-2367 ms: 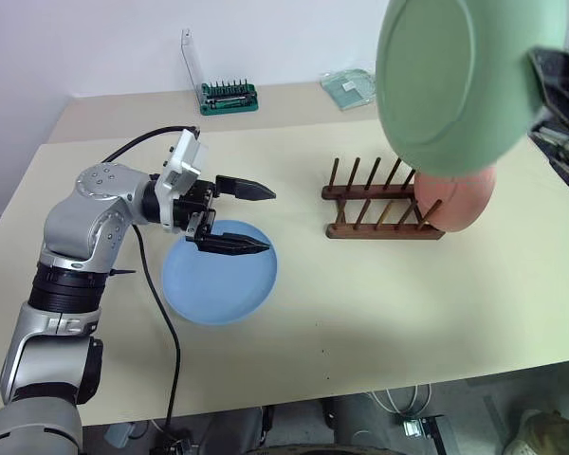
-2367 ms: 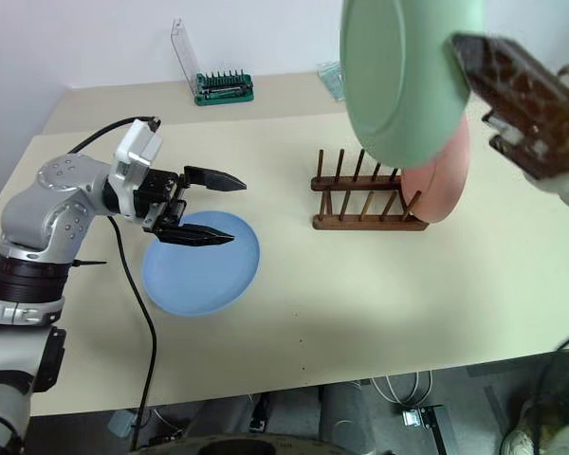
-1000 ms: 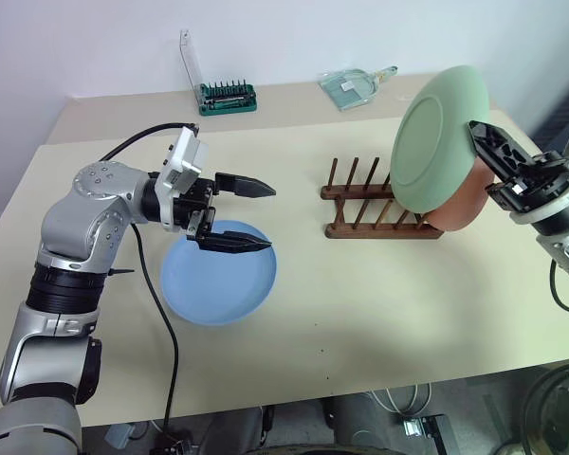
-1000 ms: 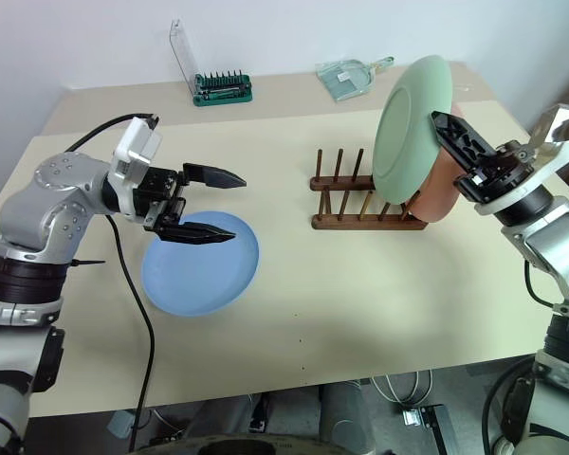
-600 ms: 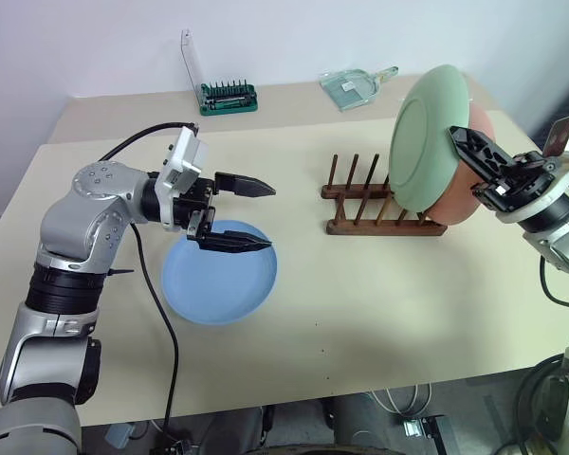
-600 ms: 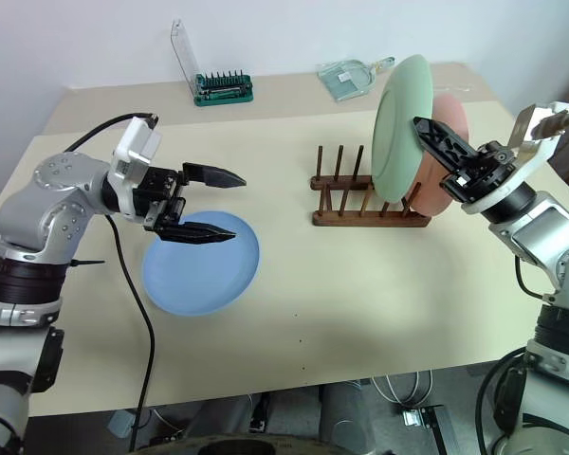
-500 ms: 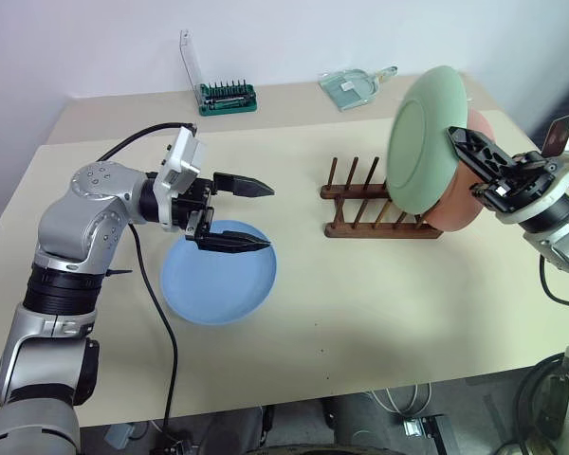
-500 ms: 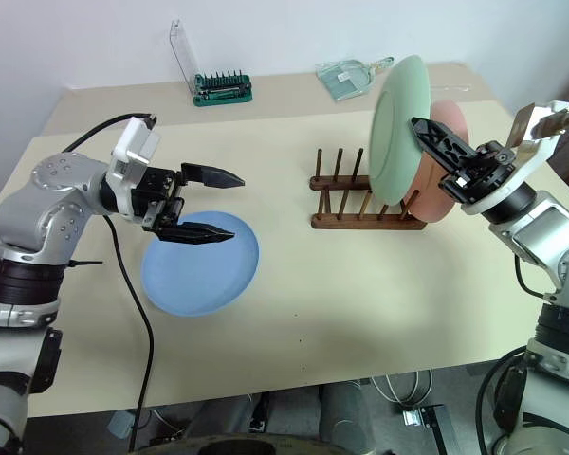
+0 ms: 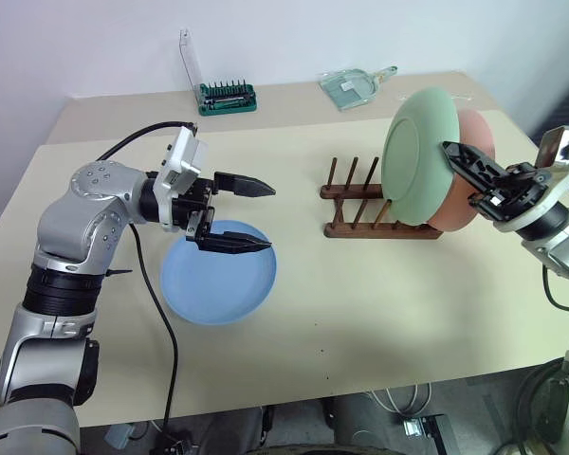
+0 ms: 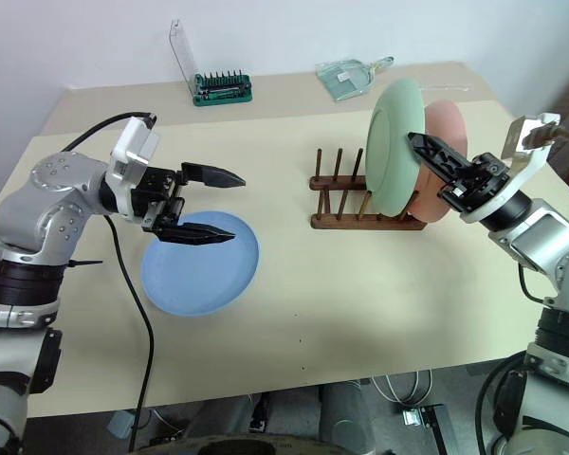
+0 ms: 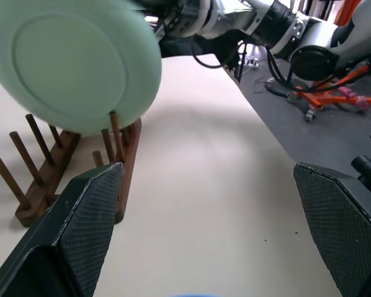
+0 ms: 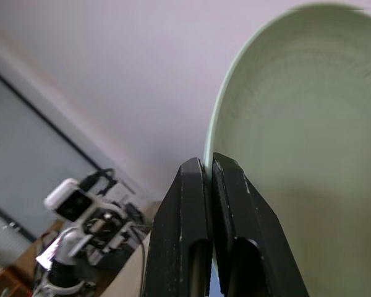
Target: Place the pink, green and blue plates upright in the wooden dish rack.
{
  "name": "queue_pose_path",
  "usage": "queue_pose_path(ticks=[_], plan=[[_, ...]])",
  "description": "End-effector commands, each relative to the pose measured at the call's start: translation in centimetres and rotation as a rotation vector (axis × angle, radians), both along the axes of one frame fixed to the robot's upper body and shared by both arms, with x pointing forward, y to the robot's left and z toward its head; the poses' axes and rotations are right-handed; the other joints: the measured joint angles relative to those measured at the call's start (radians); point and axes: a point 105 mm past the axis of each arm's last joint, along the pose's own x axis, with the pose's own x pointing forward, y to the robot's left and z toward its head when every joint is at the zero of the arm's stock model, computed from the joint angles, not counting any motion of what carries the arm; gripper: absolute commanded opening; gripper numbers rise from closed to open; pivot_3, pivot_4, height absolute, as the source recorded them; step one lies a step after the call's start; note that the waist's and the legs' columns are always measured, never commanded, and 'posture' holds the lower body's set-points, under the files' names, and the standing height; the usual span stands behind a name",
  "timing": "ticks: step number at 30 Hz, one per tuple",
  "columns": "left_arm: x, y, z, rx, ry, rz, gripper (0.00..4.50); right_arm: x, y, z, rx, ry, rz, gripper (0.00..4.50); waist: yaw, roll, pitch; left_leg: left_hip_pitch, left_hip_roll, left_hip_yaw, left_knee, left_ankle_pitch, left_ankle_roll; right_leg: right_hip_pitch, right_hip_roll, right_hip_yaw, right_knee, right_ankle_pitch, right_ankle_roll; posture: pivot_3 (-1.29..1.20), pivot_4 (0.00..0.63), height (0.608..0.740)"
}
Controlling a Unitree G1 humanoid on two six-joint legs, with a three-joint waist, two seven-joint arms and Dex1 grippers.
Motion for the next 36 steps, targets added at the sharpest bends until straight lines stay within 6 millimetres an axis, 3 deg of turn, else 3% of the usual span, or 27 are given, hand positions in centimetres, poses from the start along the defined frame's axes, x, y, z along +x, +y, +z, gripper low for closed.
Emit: queue_pose_path(ticks=[1,2,5,11,13,17,21,29,36], plan=[[-0.3,0.3,1.1,-0.006,-0.042,-0.002,4.5,0.0,-0.1,0.9,0.028,-0.037,0.017,0.06,0.0,0.0,0.0,0.0,0.0,0.0,0.0,0.0,0.0,0.0,0.0,0.0,0.0,0.0,0.0,0.0,0.15,0.74],[-0.3,0.3,1.0,-0.005,-0.044,-0.001,4.5,0.1,-0.2,1.0,0.04,-0.029,0.02,0.06,0.0,0.0,0.0,0.0,0.0,0.0,0.0,0.0,0.0,0.0,0.0,0.0,0.0,0.0,0.0,0.0,0.15,0.74],[-0.4,0.3,1.0,-0.005,-0.043,0.002,4.5,-0.3,-0.1,1.1,0.046,-0.027,0.054,0.92,0.0,0.0,0.0,0.0,0.0,0.0,0.0,0.0,0.0,0.0,0.0,0.0,0.0,0.0,0.0,0.0,0.15,0.74],[-0.4,0.4,0.9,-0.009,-0.033,0.001,4.5,-1.3,0.3,2.0,0.005,-0.099,0.071,3.82,0.001,0.0,0.0,0.0,0.0,0.0,0.0,0.0,0.0,0.0,0.0,0.0,0.0,0.0,0.0,0.0,0.15,0.74],[-0.4,0.3,0.8,-0.009,-0.029,-0.002,4.5,-1.9,0.5,3.0,-0.024,-0.187,0.058,4.44,0.001,0.0,0.0,0.0,0.0,0.0,0.0,0.0,0.0,0.0,0.0,0.0,0.0,0.0,0.0,0.0,0.15,0.74],[-0.5,0.2,0.8,-0.011,-0.024,-0.007,4.5,-2.8,0.9,3.9,-0.09,-0.276,0.044,4.44,0.0,0.0,0.0,0.0,0.0,0.0,0.0,0.0,0.0,0.0,0.0,0.0,0.0,0.0,0.0,0.0,0.15,0.74],[-0.5,0.2,0.8,-0.009,-0.023,-0.01,4.5,-2.8,1.0,3.0,-0.244,-0.305,-0.013,4.44,0.001,0.0,0.0,0.0,0.0,0.0,0.0,0.0,0.0,0.0,0.0,0.0,0.0,0.0,0.0,0.0,0.15,0.74],[-0.4,0.1,0.9,-0.009,-0.025,-0.015,4.5,-1.6,0.3,1.7,-0.353,-0.289,-0.08,4.44,0.0,0.0,0.0,0.0,0.0,0.0,0.0,0.0,0.0,0.0,0.0,0.0,0.0,0.0,0.0,0.0,0.15,0.74],[-0.4,0.2,0.9,-0.008,-0.026,-0.01,4.5,-0.8,-1.0,3.5,-0.317,-0.34,-0.165,4.44,0.001,0.0,0.0,0.0,0.0,0.0,0.0,0.0,0.0,0.0,0.0,0.0,0.0,0.0,0.0,0.0,0.15,0.74]])
